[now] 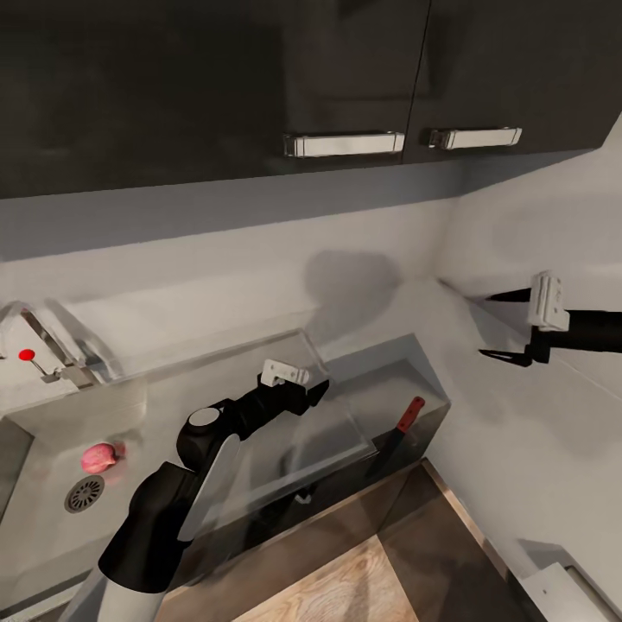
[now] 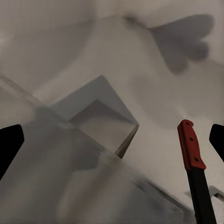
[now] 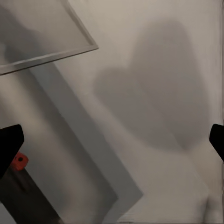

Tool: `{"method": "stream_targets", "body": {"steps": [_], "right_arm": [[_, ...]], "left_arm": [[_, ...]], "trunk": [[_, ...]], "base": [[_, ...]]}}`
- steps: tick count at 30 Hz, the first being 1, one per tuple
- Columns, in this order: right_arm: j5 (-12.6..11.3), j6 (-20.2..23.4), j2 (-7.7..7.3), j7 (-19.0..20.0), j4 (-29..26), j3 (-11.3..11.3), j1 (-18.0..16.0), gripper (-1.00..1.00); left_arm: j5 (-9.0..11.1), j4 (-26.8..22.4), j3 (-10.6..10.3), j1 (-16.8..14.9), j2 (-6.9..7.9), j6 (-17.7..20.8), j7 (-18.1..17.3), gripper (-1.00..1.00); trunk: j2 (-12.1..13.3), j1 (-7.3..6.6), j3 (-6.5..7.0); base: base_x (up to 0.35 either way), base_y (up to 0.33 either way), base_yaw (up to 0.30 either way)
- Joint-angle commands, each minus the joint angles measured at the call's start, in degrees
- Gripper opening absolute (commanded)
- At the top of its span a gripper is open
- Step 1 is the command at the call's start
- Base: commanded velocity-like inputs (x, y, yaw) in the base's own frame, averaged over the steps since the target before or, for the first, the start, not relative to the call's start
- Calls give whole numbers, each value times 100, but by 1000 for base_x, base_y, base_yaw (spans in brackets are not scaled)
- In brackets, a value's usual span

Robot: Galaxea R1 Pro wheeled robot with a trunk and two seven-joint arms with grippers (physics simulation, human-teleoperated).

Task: In the kitchen, take the Vidalia onion out of the sink, dice it on the chopping board with the paring knife, put the diced onion into the bowl on the countertop, then place both the paring knife and the chopping board into the sink.

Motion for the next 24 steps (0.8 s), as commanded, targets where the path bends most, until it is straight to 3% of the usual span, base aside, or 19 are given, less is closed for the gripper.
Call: {"method": "stream_targets", "body": {"steps": [1,7,24], "right_arm": [[22,0,0,21,-4,-28,-7,100],[30,4,-4,22,-5,-214,-7,100],[231,-1,-2,22,-5,-210,-7,100]], "left_arm": [[17,-5,7,-5,-2,35,-9,100],[17,-7,31,-5,-2,35,-9,100],[17,-14,36,-5,-2,30,-9,100]], "trunk": [[-11,3,-11],[-11,3,-11],[-11,3,-11]], "base": [[0,0,2],[0,0,0],[32,-38,125]]}}
